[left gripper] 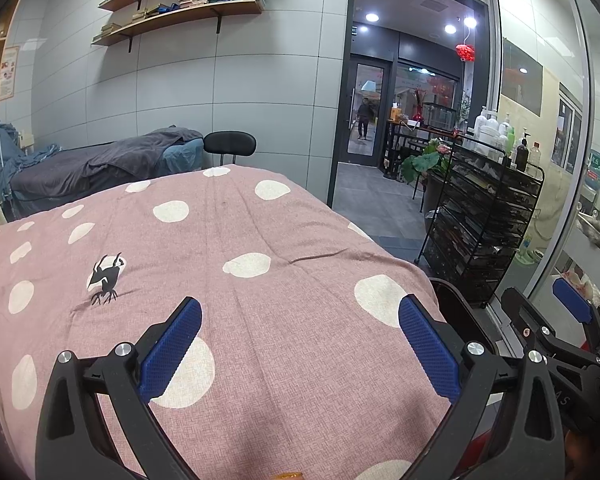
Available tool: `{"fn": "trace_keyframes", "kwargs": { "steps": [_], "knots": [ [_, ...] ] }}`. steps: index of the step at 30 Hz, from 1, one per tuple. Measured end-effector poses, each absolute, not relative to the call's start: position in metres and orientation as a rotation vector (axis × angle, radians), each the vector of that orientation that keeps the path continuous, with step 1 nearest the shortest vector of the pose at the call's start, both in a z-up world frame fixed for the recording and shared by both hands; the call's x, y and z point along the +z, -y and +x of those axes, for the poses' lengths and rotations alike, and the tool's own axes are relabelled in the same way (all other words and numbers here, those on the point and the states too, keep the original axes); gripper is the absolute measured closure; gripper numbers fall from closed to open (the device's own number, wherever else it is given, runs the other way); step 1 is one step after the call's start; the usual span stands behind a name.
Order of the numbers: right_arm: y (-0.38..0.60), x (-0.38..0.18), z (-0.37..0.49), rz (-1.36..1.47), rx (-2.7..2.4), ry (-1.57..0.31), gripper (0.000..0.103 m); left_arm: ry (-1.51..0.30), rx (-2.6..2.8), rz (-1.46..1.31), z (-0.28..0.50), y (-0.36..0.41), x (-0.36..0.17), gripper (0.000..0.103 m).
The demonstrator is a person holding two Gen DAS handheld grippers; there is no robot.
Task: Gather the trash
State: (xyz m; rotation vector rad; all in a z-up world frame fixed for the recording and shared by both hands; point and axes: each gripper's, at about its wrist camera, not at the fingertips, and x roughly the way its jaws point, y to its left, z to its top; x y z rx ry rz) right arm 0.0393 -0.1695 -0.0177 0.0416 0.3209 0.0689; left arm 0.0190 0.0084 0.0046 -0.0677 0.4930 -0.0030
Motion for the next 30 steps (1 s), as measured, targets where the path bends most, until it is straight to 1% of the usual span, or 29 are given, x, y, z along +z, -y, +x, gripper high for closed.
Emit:
{"fn": "trace_keyframes", "kwargs": {
  "steps": [30],
  "knots": [
    [0.1637, -0.0203, 0.0383, 0.049, 0.067, -0.327, 0.006, -0.492, 0.013, -0.078, 0.0160, -0.0055, 0.0069, 0.006]
  ]
}}
